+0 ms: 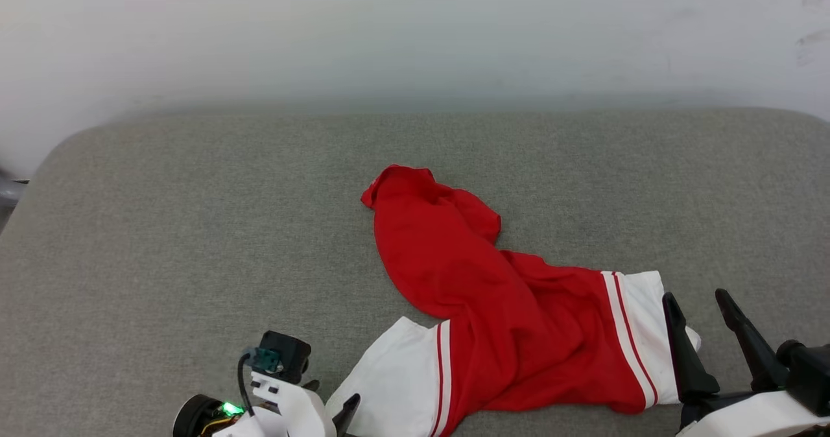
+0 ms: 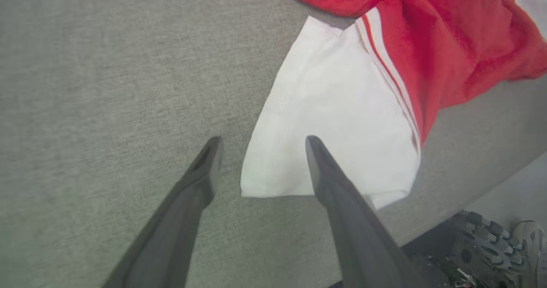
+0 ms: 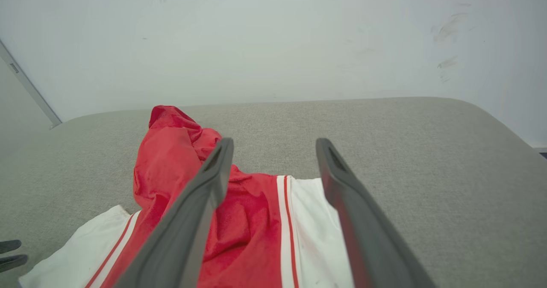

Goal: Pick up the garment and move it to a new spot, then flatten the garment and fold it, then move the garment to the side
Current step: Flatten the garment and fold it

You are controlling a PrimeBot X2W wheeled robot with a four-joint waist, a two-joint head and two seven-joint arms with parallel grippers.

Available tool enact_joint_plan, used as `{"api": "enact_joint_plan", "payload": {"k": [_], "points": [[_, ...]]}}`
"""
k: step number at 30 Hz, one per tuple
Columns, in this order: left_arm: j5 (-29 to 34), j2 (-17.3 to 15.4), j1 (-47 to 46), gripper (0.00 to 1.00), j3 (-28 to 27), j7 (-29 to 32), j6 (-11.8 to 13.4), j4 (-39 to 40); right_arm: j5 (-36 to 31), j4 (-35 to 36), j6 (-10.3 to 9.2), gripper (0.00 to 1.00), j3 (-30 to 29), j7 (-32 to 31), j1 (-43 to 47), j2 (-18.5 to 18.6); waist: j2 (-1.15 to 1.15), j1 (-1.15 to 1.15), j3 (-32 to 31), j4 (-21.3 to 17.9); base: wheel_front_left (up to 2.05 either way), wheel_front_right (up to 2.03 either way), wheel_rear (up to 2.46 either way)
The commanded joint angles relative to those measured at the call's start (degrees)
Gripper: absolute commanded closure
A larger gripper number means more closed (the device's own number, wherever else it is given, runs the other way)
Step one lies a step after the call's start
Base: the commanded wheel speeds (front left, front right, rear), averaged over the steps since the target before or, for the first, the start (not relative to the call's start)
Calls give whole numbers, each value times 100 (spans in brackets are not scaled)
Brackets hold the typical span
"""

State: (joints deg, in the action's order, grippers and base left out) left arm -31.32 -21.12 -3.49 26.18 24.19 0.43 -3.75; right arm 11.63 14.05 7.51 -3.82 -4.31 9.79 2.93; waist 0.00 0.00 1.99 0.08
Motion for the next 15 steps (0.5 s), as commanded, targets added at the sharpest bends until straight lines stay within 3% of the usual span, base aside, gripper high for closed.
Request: {"api": "enact_joint_plan", "payload": {"k": [1, 12, 15], "points": [[138, -116, -193, 0, 145, 241, -65, -134, -6, 52, -4, 0, 17, 27, -47, -8, 0, 0, 194, -157, 0, 0, 0], [395, -298, -613, 0, 882, 1187, -518, -670, 62, 8, -4, 0, 29, 107, -292, -9, 0, 0, 542, -399, 0, 0, 0], [403, -309, -665, 100, 1072, 1288, -615, -649, 105, -60, -4, 0, -20, 148, -296, -9, 0, 0, 580, -420, 0, 0, 0]]}}
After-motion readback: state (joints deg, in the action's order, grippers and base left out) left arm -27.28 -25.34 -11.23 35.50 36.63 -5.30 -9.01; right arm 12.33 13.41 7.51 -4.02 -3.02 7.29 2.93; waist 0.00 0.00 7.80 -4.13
